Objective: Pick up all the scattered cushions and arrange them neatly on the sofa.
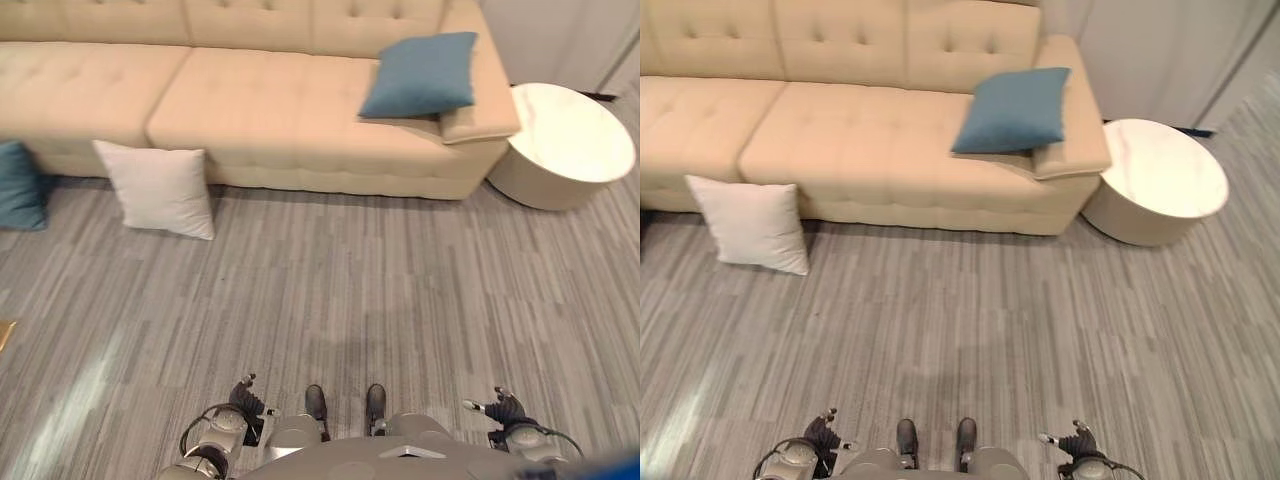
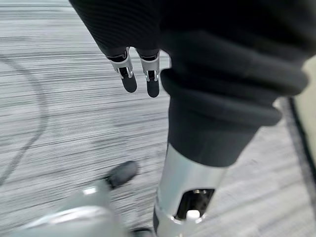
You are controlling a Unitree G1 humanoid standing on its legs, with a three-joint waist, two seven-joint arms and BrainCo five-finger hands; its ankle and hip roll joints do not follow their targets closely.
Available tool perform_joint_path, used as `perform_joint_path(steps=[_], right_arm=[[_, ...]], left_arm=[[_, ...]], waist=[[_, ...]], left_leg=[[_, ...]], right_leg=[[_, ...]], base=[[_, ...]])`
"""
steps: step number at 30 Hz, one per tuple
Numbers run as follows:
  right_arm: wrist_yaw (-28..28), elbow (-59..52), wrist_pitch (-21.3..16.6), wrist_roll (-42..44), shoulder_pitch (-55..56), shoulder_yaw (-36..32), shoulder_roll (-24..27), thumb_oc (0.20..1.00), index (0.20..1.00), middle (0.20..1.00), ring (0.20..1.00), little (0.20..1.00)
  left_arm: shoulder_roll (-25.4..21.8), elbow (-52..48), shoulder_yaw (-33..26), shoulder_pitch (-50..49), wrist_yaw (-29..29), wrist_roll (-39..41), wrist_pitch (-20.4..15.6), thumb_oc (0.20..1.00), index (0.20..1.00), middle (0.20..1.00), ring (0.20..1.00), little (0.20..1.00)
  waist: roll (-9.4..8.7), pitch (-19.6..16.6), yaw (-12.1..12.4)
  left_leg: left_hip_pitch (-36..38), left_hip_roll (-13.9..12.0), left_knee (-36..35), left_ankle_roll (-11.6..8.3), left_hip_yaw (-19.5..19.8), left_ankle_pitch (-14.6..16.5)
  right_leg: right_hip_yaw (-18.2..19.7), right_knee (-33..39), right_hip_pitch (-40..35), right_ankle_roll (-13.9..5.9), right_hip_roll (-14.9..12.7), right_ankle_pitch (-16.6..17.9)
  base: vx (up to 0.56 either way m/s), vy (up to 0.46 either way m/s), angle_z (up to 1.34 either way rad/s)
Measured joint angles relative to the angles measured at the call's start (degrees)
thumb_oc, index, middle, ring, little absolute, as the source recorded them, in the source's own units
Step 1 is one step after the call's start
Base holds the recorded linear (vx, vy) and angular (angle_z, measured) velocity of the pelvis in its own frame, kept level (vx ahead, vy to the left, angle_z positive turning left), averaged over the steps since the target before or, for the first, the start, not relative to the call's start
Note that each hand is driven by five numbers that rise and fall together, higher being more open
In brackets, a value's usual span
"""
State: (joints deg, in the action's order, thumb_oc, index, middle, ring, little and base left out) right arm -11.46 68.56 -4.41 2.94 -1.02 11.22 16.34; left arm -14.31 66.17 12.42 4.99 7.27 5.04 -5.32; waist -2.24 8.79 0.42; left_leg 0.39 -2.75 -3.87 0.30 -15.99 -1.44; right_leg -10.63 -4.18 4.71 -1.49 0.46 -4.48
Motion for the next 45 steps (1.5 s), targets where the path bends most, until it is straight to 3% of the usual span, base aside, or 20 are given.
perform_joint_path(steps=[4, 7, 12, 16, 17, 19, 20, 21, 23, 27, 29, 32, 33, 35, 37, 38, 39, 40, 42, 45], right_arm=[[0.05, 1.56, 0.35, -0.36, 1.22, 0.01, -0.04, 1.0, 1.0, 1.0, 1.0, 1.0], [0.02, 2.15, 0.32, -0.21, 0.04, 0.5, 0.9, 1.0, 1.0, 1.0, 1.0, 1.0], [0.05, 4.39, 0.2, 0.13, -3.4, 0.97, 0.55, 1.0, 1.0, 1.0, 1.0, 1.0], [0.06, 3.71, -0.31, 0.13, -2.43, 0.98, 0.22, 1.0, 1.0, 1.0, 1.0, 1.0], [0.12, 2.89, -0.18, 0.13, -2.67, 1.14, 0.42, 1.0, 1.0, 1.0, 1.0, 1.0], [0.23, -0.45, -0.2, 0.13, -2.92, 1.43, 0.45, 1.0, 1.0, 1.0, 1.0, 1.0], [0.26, -2.29, -0.3, 0.13, -3.44, 3.02, 0.42, 1.0, 1.0, 1.0, 1.0, 1.0], [0.3, -3.6, -0.38, 0.13, -3.27, 3.33, 0.34, 1.0, 1.0, 1.0, 1.0, 1.0], [0.53, -3.68, -0.12, 0.12, -3.8, 3.51, 0.16, 1.0, 1.0, 1.0, 1.0, 1.0], [0.77, -3.96, 0.1, -0.1, -2.49, 3.71, -0.23, 1.0, 1.0, 1.0, 1.0, 1.0], [0.75, -2.11, 0.61, -0.95, -1.58, 3.35, -0.19, 1.0, 1.0, 1.0, 1.0, 1.0], [0.93, 0.51, 0.92, -1.01, -0.06, 3.13, -0.38, 1.0, 1.0, 1.0, 1.0, 1.0], [0.85, -1.31, 0.42, -0.86, 0.0, 2.84, -0.14, 1.0, 1.0, 1.0, 1.0, 1.0], [0.81, -1.18, -0.41, -0.3, -1.86, 3.27, -0.12, 1.0, 1.0, 1.0, 1.0, 1.0], [0.84, -0.98, -0.51, 0.24, -3.38, 4.1, -0.49, 1.0, 1.0, 1.0, 1.0, 1.0], [0.78, -0.38, -0.6, 0.26, -3.84, 4.15, -0.13, 1.0, 1.0, 1.0, 1.0, 1.0], [0.63, 2.32, -0.1, 0.28, -3.54, 4.39, 0.15, 1.0, 1.0, 1.0, 1.0, 1.0], [0.52, 3.13, 0.31, 0.28, -3.69, 4.43, 0.34, 1.0, 1.0, 1.0, 1.0, 1.0], [0.53, 2.21, 0.14, 0.25, -3.97, 4.23, 0.32, 1.0, 1.0, 1.0, 1.0, 1.0], [0.51, 1.04, -0.26, 0.2, -1.19, 4.19, -0.11, 1.0, 1.0, 1.0, 1.0, 1.0]], left_arm=[[1.32, 0.31, 0.89, -0.1, -1.09, 0.23, -0.2, 1.0, 1.0, 1.0, 1.0, 1.0], [1.67, 0.24, 0.96, 0.53, -2.18, 1.23, -0.36, 1.0, 1.0, 1.0, 1.0, 1.0], [1.86, 0.59, -0.88, -0.63, -2.44, 2.65, -0.33, 1.0, 1.0, 1.0, 1.0, 1.0], [1.46, 1.13, -1.65, -1.66, -3.16, 2.62, -0.05, 1.0, 1.0, 1.0, 1.0, 1.0], [1.88, 1.5, -1.35, -1.44, -3.21, 2.56, 0.05, 1.0, 1.0, 1.0, 1.0, 1.0], [1.61, 2.54, 0.61, -0.25, -3.21, 2.47, 0.1, 1.0, 1.0, 1.0, 1.0, 1.0], [1.04, 2.57, 1.34, 0.47, -3.17, 2.45, 0.05, 1.0, 1.0, 1.0, 1.0, 1.0], [0.67, 2.43, 1.74, 0.61, -3.17, 2.45, -0.03, 1.0, 1.0, 1.0, 1.0, 1.0], [1.15, 2.94, 1.6, 1.21, -3.08, 2.46, -0.15, 1.0, 1.0, 1.0, 1.0, 1.0], [1.24, 5.2, -0.08, -1.21, -3.14, 2.43, 0.58, 1.0, 1.0, 1.0, 1.0, 1.0], [1.99, 5.04, 0.08, -1.87, -3.09, 2.17, 0.59, 1.0, 1.0, 1.0, 1.0, 1.0], [3.67, 4.79, 0.95, -1.56, -3.15, 2.15, 0.16, 1.0, 1.0, 1.0, 1.0, 1.0], [4.03, 2.49, 0.75, -1.25, -3.13, 2.3, -0.1, 1.0, 1.0, 1.0, 1.0, 1.0], [3.96, 1.25, 0.39, 0.11, -3.15, 2.9, -0.53, 1.0, 1.0, 1.0, 1.0, 1.0], [2.67, 0.08, 0.05, 0.45, -3.15, 3.16, -0.61, 1.0, 1.0, 1.0, 1.0, 1.0], [2.49, 0.14, 0.13, 0.62, -3.16, 3.1, -0.56, 1.0, 1.0, 1.0, 1.0, 1.0], [2.56, 0.47, 0.44, 0.6, -3.17, 3.12, -0.55, 1.0, 1.0, 1.0, 1.0, 1.0], [2.59, 0.44, -0.03, 0.81, -3.16, 3.15, -0.59, 1.0, 1.0, 1.0, 1.0, 1.0], [1.93, 1.22, -1.84, -0.59, -3.15, 3.23, -0.17, 1.0, 1.0, 1.0, 1.0, 1.0], [2.09, 4.99, -2.22, -4.03, -3.16, 2.65, 0.23, 1.0, 1.0, 1.0, 1.0, 1.0]], waist=[[0.79, -0.04, 0.15], [-1.15, 1.39, 1.26], [-0.75, 1.57, 1.71], [-1.7, -0.11, 2.02], [0.03, -0.06, 1.96], [2.71, 1.43, 1.78], [2.58, 1.7, 0.92], [1.56, 1.46, -0.25], [1.35, 1.84, 0.14], [-0.51, 0.9, -0.09], [-0.76, 0.02, -1.24], [-0.29, -2.64, -0.87], [-2.41, -3.69, 0.44], [-2.86, -2.84, 2.26], [-4.03, -1.29, 2.06], [-3.88, -0.46, 1.97], [-2.91, -0.36, 1.97], [-1.93, 0.23, 2.53], [-0.66, 0.92, 3.67], [-0.04, -2.05, 2.19]], left_leg=[[-1.83, -1.5, 6.25, -3.25, 4.54, 0.62], [-12.75, 0.73, 21.31, -5.87, 14.64, -0.86], [-10.54, 3.79, 0.75, -3.95, 14.82, -2.69], [-7.49, 5.28, 1.24, -0.29, 14.76, -5.2], [-4.57, 4.2, -0.33, 2.22, 14.56, -5.13], [-2.79, 1.82, -0.25, 3.05, 13.03, -3.76], [-2.89, 2.88, 1.11, 3.68, 13.3, -2.5], [-2.48, 5.12, 1.23, 4.34, 13.37, -1.75], [-0.25, 7.47, 0.66, 4.46, 13.36, 1.03], [3.83, 8.41, 0.03, 3.6, 13.43, 4.88], [8.67, 7.35, -0.39, 2.2, 15.76, 7.64], [9.78, 4.9, 7.48, -1.41, 18.11, 7.73], [-2.45, 5.96, 31.51, -4.44, 17.33, 6.66], [-13.82, 4.67, 45.31, -5.45, 18.27, 7.67], [-15.97, 4.17, 33.62, -5.13, 18.01, 7.6], [-16.53, 4.06, 24.28, -4.77, 17.51, 6.77], [-16.21, 5.3, 7.17, -4.55, 16.62, 1.35], [-16.55, 5.7, 1.23, -5.07, 16.99, -1.66], [-15.69, 6.6, 2.73, -1.79, 16.6, -4.84], [-5.07, 7.24, 0.16, 3.76, 16.38, -5.03]], right_leg=[[-0.56, 0.83, -2.35, 3.03, 1.55, -1.61], [-1.64, 3.41, -2.94, 6.04, -0.39, 0.8], [-0.42, 9.53, -7.69, 3.28, 3.1, 1.48], [2.29, 9.07, -9.52, 3.12, 3.71, 0.62], [3.03, 5.56, -8.59, 2.45, 4.83, 0.1], [3.41, -15.52, 0.7, -1.93, 4.74, -3.05], [3.27, -30.71, 8.98, -3.62, 2.27, -4.52], [3.71, -36.47, 13.18, -5.14, -1.39, -6.73], [4.06, -25.93, 15.94, -5.29, -5.52, -7.06], [3.57, 0.36, 15.96, -5.84, -4.75, 4.12], [3.64, 1.8, 13.17, -3.17, -3.45, 10.34], [1.86, 5.72, 4.78, 2.22, -1.46, 12.19], [2.28, 8.73, 2.24, 6.59, -1.67, 12.4], [2.24, 9.29, -0.54, 8.51, -0.48, 10.58], [2.08, 9.38, -4.56, 8.19, 0.09, 7.66], [1.95, 9.61, -6.19, 6.12, 0.71, 5.37], [1.9, 9.76, -7.93, 4.17, 1.51, 2.46], [2.12, 9.65, -8.85, 3.83, 2.48, 1.43], [4.56, 9.47, -12.8, 3.24, 3.66, -0.42], [6.11, 4.96, -17.54, -1.21, 2.78, -4.73]], base=[[0.08, -0.176, 0.3], [0.11, -0.032, 0.27], [0.24, 0.086, -0.1], [0.13, 0.157, -0.53], [0.09, 0.192, -0.75], [0.07, 0.109, -0.59], [0.17, 0.044, -0.01], [0.25, -0.012, 0.28], [0.34, -0.06, 0.05], [0.34, -0.125, 0.04], [0.43, -0.236, 0.48], [0.24, -0.27, 0.67], [0.19, -0.264, 0.09], [0.22, -0.114, -0.11], [0.32, -0.033, -0.17], [0.52, 0.035, 0.04], [0.43, 0.076, 0.17], [0.45, 0.114, -0.14], [0.4, 0.17, -0.89], [0.27, 0.165, -0.52]])
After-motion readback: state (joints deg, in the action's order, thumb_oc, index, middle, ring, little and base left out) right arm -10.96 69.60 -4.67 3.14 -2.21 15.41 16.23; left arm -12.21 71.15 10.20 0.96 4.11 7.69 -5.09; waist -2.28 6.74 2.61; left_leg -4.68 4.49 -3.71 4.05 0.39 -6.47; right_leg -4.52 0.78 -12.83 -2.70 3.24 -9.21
